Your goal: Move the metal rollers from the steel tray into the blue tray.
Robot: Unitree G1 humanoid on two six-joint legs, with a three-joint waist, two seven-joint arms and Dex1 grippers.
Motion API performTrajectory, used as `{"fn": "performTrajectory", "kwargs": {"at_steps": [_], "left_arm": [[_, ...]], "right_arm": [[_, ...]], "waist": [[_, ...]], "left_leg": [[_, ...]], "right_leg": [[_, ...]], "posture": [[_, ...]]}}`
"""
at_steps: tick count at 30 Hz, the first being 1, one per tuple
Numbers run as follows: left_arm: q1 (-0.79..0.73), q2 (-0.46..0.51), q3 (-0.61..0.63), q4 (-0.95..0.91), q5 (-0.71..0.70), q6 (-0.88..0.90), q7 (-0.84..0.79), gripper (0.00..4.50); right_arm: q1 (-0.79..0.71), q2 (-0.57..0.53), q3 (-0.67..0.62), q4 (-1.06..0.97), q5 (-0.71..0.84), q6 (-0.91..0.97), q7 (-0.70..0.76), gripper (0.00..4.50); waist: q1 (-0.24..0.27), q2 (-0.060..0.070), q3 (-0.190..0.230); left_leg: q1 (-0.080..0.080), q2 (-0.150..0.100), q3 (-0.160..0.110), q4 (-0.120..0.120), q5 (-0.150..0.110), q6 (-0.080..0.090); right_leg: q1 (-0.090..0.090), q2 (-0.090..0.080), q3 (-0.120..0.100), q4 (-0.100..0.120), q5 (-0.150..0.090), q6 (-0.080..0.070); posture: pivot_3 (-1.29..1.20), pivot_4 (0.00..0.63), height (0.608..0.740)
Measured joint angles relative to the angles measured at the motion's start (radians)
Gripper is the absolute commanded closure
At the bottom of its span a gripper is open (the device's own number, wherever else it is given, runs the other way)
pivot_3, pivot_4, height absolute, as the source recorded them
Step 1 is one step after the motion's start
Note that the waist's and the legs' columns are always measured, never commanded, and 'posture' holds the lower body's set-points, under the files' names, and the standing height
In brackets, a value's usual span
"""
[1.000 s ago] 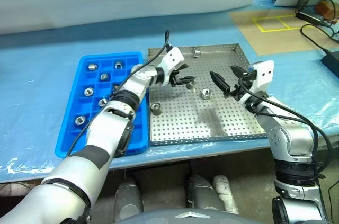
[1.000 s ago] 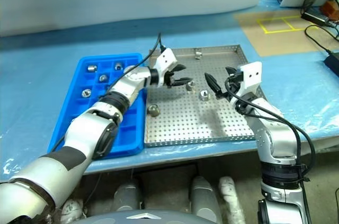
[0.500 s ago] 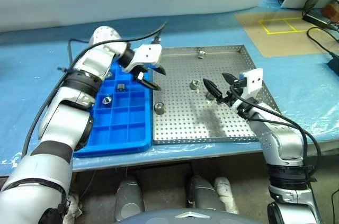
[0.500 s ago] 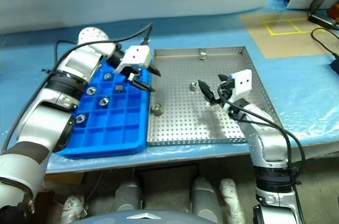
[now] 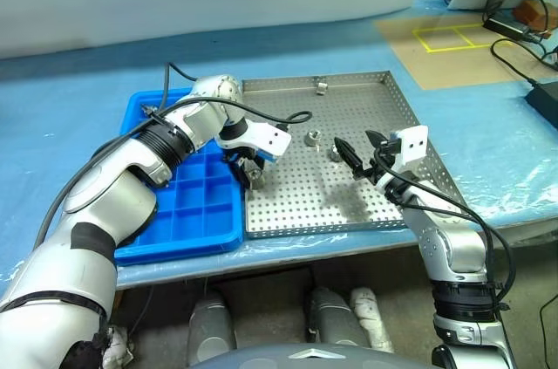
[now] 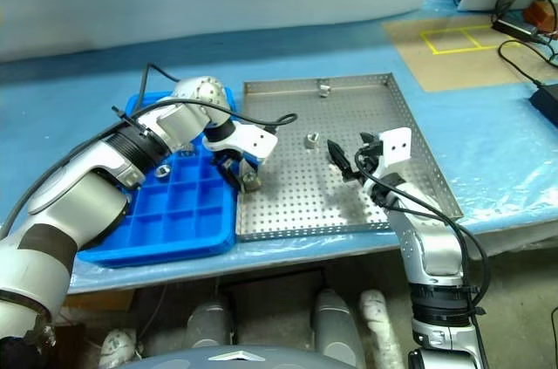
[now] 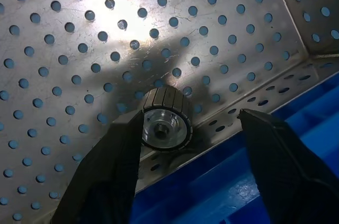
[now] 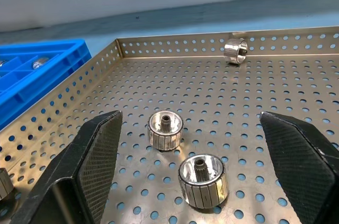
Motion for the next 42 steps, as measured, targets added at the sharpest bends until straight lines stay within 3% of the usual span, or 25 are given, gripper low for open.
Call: {"fn": "performTrajectory", "kwargs": {"at_steps": [7, 25, 28, 31, 42], "left_arm": [[-0.012, -0.071, 0.012, 0.151, 0.113, -0.107, 0.097, 1.45], [0.054, -0.1, 0.045, 0.156, 0.18, -0.154, 0.081, 1.45], [0.06, -0.099, 0.051, 0.153, 0.189, -0.161, 0.081, 1.99], [0.068, -0.093, 0.063, 0.153, 0.192, -0.171, 0.086, 2.84], [0.068, -0.086, 0.078, 0.176, 0.211, -0.247, 0.087, 2.85]], "right_arm": [[0.001, 0.004, 0.009, 0.0, -0.013, -0.015, -0.005, 0.16], [0.001, -0.012, 0.009, 0.0, -0.044, -0.02, -0.005, 0.16], [0.001, -0.013, 0.009, 0.0, -0.047, -0.021, -0.005, 0.16], [0.001, -0.014, 0.009, 0.0, -0.052, -0.022, -0.005, 0.16], [0.0, -0.014, 0.009, 0.022, -0.062, -0.025, -0.004, 0.16]], "waist": [[-0.005, 0.0, 0.0], [-0.03, 0.0, 0.0], [-0.031, 0.0, 0.0], [-0.03, 0.0, 0.0], [-0.034, 0.0, 0.0]], "left_leg": [[0.001, 0.0, 0.0, 0.001, 0.0, 0.0], [0.003, 0.0, 0.0, 0.0, 0.0, 0.001], [0.003, 0.0, 0.0, 0.0, -0.001, 0.001], [0.004, 0.0, 0.0, 0.0, -0.001, 0.001], [0.005, 0.001, 0.0, 0.0, -0.001, 0.002]], "right_leg": [[0.0, 0.001, 0.0, 0.0, 0.0, 0.0], [0.001, 0.002, 0.0, 0.001, 0.0, 0.0], [0.001, 0.002, 0.0, 0.001, 0.0, 0.0], [0.001, 0.002, 0.0, 0.001, 0.0, 0.0], [0.001, 0.003, 0.0, 0.002, 0.0, 0.0]], "posture": [[-0.36, 0.15, 0.74], [-0.36, 0.15, 0.74], [-0.36, 0.15, 0.74], [-0.36, 0.15, 0.74], [-0.34, 0.15, 0.74]]}}
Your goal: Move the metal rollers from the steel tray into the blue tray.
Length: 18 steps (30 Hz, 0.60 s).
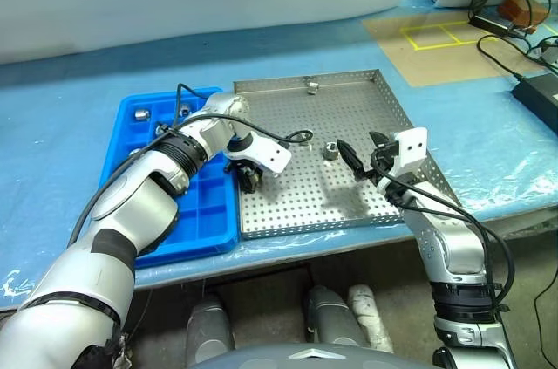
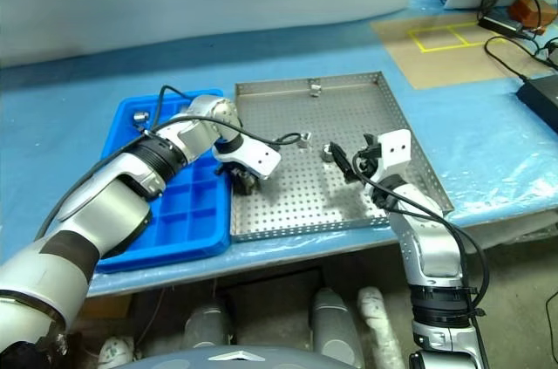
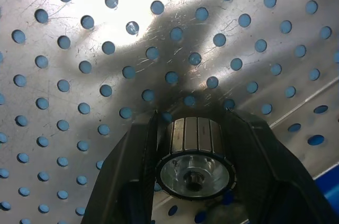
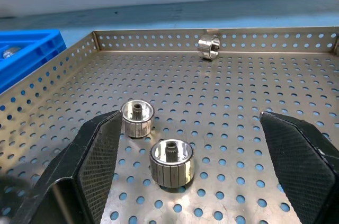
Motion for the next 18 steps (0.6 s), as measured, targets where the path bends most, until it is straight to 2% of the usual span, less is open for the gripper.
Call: {"fn": "performTrajectory", "kwargs": {"at_steps": [3, 8, 14, 18], "left_arm": [[0.0, -0.003, 0.014, 0.014, 0.0, 0.0, 0.017, 2.85], [0.008, -0.035, 0.115, -0.013, -0.051, 0.13, 0.044, 2.85], [0.024, -0.013, 0.229, -0.148, -0.144, 0.239, 0.044, 2.85], [0.062, 0.029, 0.339, -0.276, -0.207, 0.37, 0.101, 2.85]], "right_arm": [[-0.003, 0.0, 0.0, 0.006, 0.0, -0.002, 0.001, 0.16], [-0.01, 0.0, 0.0, 0.012, 0.006, -0.005, 0.015, 0.16], [-0.068, -0.01, -0.027, -0.002, 0.092, 0.024, 0.057, 0.16], [-0.104, -0.049, -0.046, -0.026, 0.145, 0.063, 0.094, 0.16]], "waist": [[0.0, 0.0, 0.0], [0.01, 0.0, 0.0], [0.014, 0.0, 0.0], [0.013, 0.0, 0.0]], "left_leg": [[0.0, 0.0, 0.0, 0.0, 0.0, 0.0], [-0.002, -0.001, 0.0, 0.0, 0.0, 0.0], [-0.003, -0.001, 0.0, 0.0, 0.0, 0.001], [-0.002, -0.001, 0.0, 0.0, 0.0, 0.001]], "right_leg": [[0.0, 0.0, 0.0, 0.0, 0.0, 0.0], [0.0, -0.002, 0.0, 0.0, 0.0, 0.0], [0.0, -0.002, 0.0, -0.001, 0.0, 0.0], [-0.001, -0.001, -0.001, -0.001, 0.0, 0.0]], "posture": [[-0.34, 0.15, 0.74], [-0.31, 0.15, 0.74], [-0.29, 0.15, 0.74], [-0.24, 0.15, 0.74]]}}
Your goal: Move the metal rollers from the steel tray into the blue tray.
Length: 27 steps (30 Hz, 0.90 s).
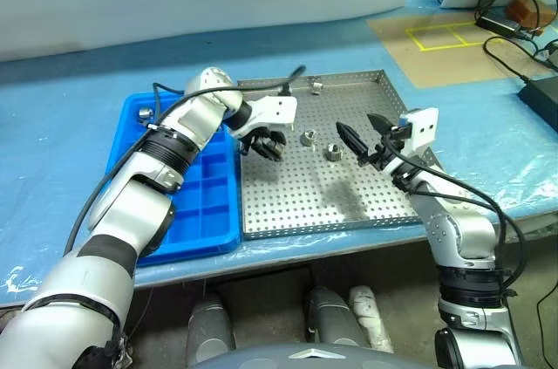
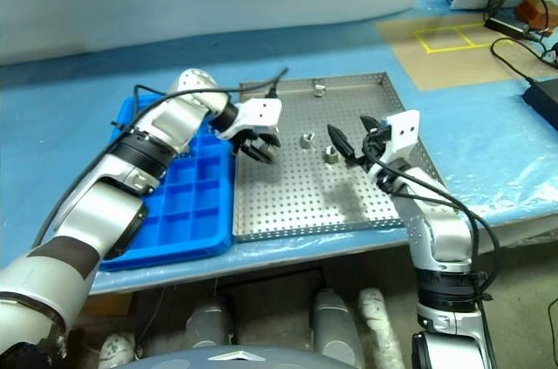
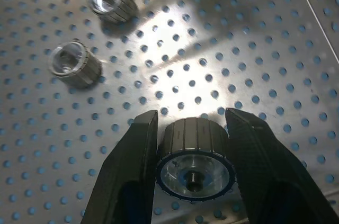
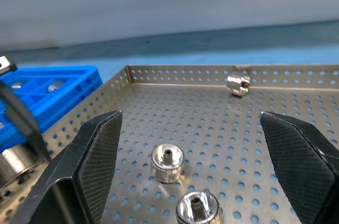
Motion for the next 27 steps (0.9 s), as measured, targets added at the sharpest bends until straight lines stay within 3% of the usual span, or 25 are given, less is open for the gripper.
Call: {"fn": "performTrajectory", "kwargs": {"at_steps": [5, 12, 18, 27], "left_arm": [[0.14, 0.079, 0.161, -0.254, -0.072, 0.204, 0.135, 2.85], [0.392, 0.074, 0.459, -0.652, -0.279, 0.535, 0.341, 2.85], [0.664, 0.07, 0.569, -0.879, -0.384, 0.618, 0.477, 2.85], [1.052, 0.191, 0.759, -1.057, -0.515, 0.583, 0.496, 2.85]], "right_arm": [[-0.076, -0.029, 0.006, -0.042, 0.098, 0.085, 0.065, 0.16], [-0.241, -0.027, 0.167, 0.035, 0.123, 0.14, 0.249, 0.16], [-0.355, 0.034, 0.293, 0.247, 0.093, 0.117, 0.416, 0.16], [-0.434, 0.068, 0.302, 0.354, 0.097, 0.131, 0.555, 0.16]], "waist": [[0.002, 0.0, 0.0], [0.038, 0.0, 0.0], [0.081, 0.0, 0.0], [0.126, 0.0, 0.0]], "left_leg": [[0.0, 0.0, 0.0, -0.001, 0.0, 0.0], [-0.001, 0.002, -0.001, -0.001, 0.001, -0.002], [-0.008, 0.002, -0.003, -0.001, 0.001, -0.002], [-0.013, 0.003, -0.006, -0.002, 0.001, -0.002]], "right_leg": [[0.0, 0.0, -0.001, 0.0, 0.0, 0.0], [-0.001, 0.0, -0.004, 0.002, -0.002, -0.003], [-0.006, -0.002, -0.007, 0.002, -0.002, -0.003], [-0.01, -0.002, -0.015, 0.003, -0.002, -0.004]], "posture": [[-0.15, 0.15, 0.74], [0.07, 0.15, 0.74], [0.2, 0.15, 0.74], [0.29, 0.15, 0.74]]}}
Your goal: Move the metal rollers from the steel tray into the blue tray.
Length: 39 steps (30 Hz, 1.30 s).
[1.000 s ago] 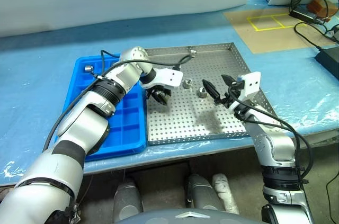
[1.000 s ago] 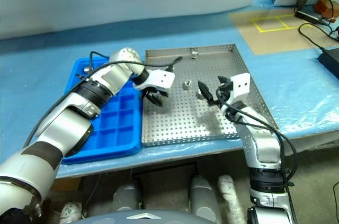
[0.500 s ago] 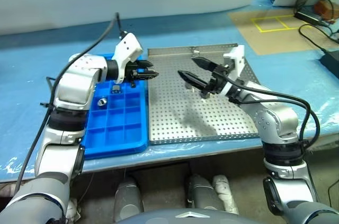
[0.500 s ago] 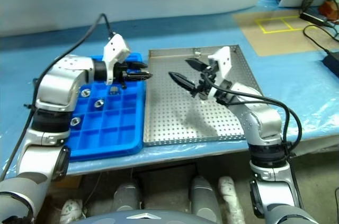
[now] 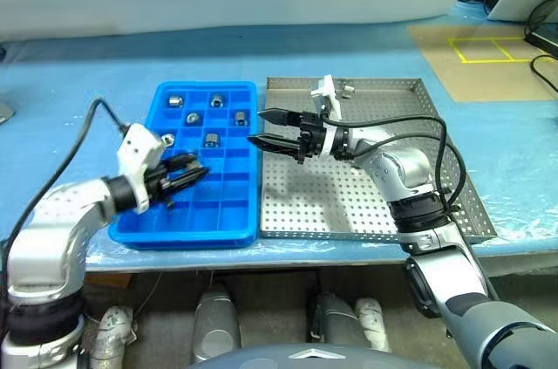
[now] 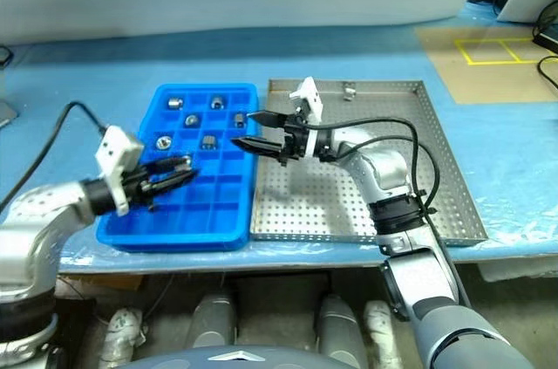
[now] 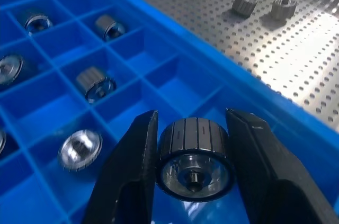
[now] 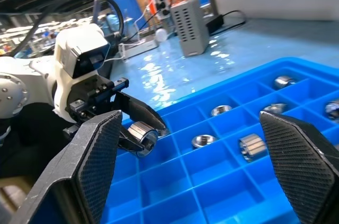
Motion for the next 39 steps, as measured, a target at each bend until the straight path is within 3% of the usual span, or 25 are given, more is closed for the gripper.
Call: {"fn": "performTrajectory", "kwargs": {"at_steps": [7, 25, 31, 39], "left_arm": [[0.151, 0.035, 0.04, -0.039, -0.082, -0.032, 0.001, 2.85], [0.189, 0.069, -0.073, 0.096, -0.056, -0.204, 0.066, 2.85], [0.183, 0.074, -0.073, 0.102, -0.085, -0.194, 0.07, 0.89], [0.019, 0.076, -0.077, 0.132, -0.161, -0.141, 0.099, 0.89]], "right_arm": [[0.021, -0.022, 0.059, 0.0, -0.02, 0.022, 0.096, 0.16], [0.057, -0.067, 0.068, 0.007, -0.085, -0.032, 0.125, 0.16], [0.066, -0.065, 0.068, 0.057, -0.119, -0.078, 0.136, 0.16], [0.059, -0.063, -0.008, 0.095, -0.128, -0.129, 0.073, 0.16]], "waist": [[0.029, 0.0, 0.0], [0.03, -0.001, -0.001], [0.029, 0.0, -0.001], [0.032, -0.001, -0.001]], "left_leg": [[0.004, 0.001, -0.001, 0.0, 0.0, 0.0], [0.005, 0.001, -0.001, 0.001, 0.002, -0.003], [0.005, 0.0, -0.001, 0.001, 0.002, -0.003], [0.005, 0.0, -0.002, 0.006, 0.004, -0.002]], "right_leg": [[0.002, 0.0, 0.001, 0.002, 0.0, 0.0], [0.002, 0.001, 0.002, 0.004, 0.0, 0.0], [0.002, 0.001, 0.003, 0.004, 0.0, 0.0], [0.002, 0.0, 0.005, 0.013, 0.0, -0.001]], "posture": [[0.3, 0.15, 0.74], [0.26, 0.15, 0.74], [0.24, 0.15, 0.74], [0.19, 0.15, 0.74]]}}
